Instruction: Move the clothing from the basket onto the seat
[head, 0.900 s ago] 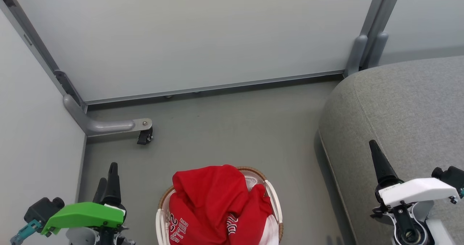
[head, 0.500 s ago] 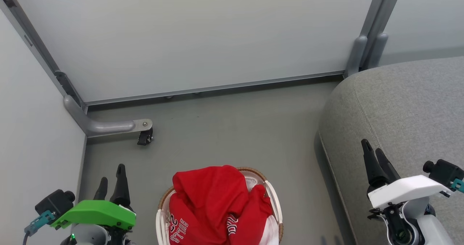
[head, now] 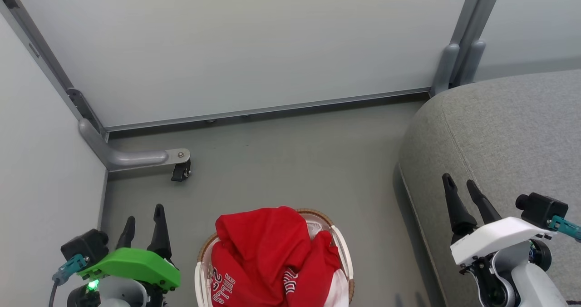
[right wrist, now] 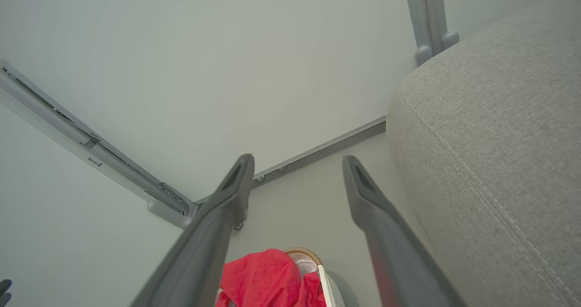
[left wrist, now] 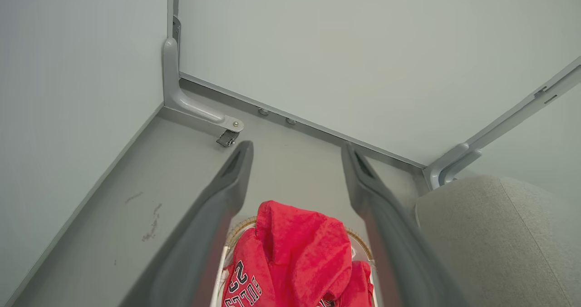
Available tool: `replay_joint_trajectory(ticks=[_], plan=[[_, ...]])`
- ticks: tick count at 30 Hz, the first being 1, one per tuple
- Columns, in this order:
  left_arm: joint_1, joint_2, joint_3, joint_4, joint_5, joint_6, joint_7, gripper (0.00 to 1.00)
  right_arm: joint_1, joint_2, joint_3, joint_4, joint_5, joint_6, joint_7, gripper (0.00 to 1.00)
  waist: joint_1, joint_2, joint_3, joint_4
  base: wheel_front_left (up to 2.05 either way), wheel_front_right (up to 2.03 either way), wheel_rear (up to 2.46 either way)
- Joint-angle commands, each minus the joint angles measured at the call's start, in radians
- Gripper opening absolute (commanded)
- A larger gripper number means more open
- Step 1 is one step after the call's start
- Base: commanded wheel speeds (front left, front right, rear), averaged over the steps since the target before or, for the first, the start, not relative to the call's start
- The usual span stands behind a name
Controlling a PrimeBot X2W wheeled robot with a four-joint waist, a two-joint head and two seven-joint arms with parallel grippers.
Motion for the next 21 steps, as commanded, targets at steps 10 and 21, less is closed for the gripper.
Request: replay_joint_trajectory(ticks=[10, 21], plan=[[-0.029, 0.026, -0.031, 0.009, 0.133, 0.034, -0.037, 1.0, -0.03, -0.02, 0.025, 0.004, -0.151, 0.0, -0.038, 1.0, 0.0, 0.0, 0.0, 0.0, 0.0, 0.0, 0.0], [-0.033, 0.038, -0.054, 0.024, 0.245, 0.049, -0.065, 1.0, -0.041, -0.024, 0.045, 0.011, -0.274, 0.0, -0.067, 1.0, 0.0, 0.0, 0.003, -0.003, 0.0, 0.0, 0.0]])
